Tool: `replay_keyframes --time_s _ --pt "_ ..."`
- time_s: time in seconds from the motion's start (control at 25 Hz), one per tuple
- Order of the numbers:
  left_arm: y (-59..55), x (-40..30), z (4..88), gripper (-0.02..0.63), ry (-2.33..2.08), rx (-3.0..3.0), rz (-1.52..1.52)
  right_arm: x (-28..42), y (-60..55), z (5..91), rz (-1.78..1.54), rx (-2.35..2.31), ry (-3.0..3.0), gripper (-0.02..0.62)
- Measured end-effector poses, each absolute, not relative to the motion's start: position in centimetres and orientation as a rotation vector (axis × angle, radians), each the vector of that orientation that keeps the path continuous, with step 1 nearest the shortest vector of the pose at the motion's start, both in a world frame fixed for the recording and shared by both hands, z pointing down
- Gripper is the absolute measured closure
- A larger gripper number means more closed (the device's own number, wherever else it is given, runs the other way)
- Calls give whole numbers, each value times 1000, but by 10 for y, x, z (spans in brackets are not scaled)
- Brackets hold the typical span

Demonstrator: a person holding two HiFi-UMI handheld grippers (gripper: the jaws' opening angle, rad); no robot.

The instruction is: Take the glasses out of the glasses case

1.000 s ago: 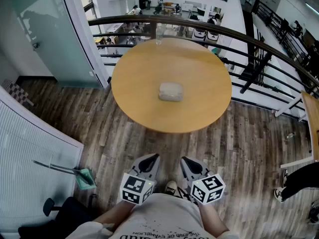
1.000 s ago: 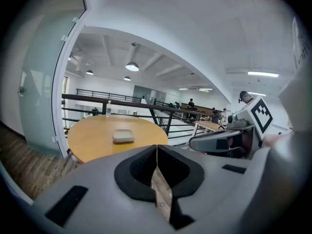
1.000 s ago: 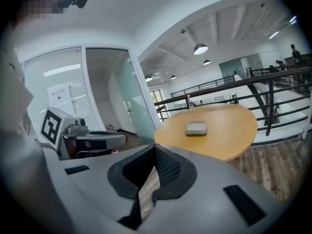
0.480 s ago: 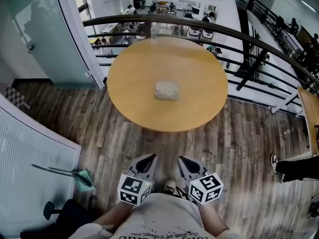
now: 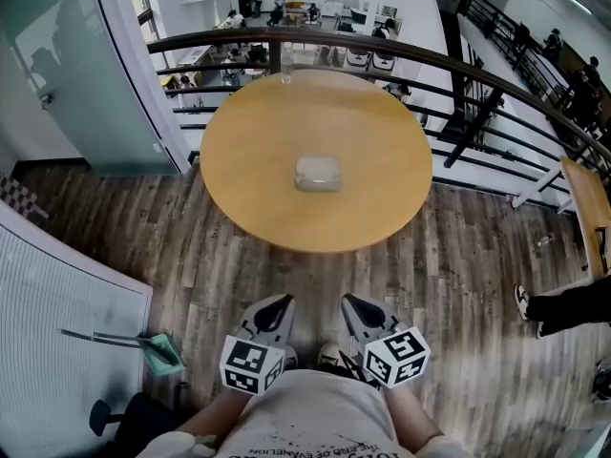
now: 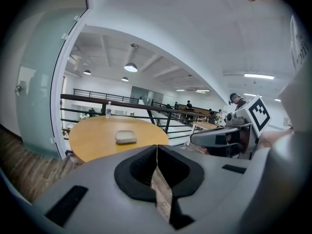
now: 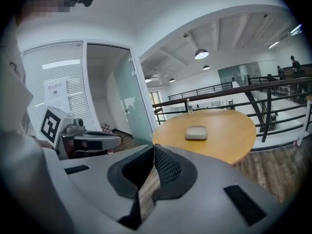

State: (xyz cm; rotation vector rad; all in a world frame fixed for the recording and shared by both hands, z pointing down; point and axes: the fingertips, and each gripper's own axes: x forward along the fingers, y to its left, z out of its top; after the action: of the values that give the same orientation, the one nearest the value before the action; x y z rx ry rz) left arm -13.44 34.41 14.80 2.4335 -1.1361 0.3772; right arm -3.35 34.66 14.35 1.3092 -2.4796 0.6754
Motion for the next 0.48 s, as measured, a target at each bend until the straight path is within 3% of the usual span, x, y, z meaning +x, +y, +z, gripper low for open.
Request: replay_keyframes --time_s 0.16,0.36,0.48 --pt "375 -117 170 581 -1133 2486 421 -8 376 164 665 1363 -2476 569" --pt "414 -141 267 581 -1101 2513 406 -28 419 262 649 1414 -2475 569" --pt "409 -133 284 581 -1083 2530 398 -21 415 282 650 1427 -2467 569"
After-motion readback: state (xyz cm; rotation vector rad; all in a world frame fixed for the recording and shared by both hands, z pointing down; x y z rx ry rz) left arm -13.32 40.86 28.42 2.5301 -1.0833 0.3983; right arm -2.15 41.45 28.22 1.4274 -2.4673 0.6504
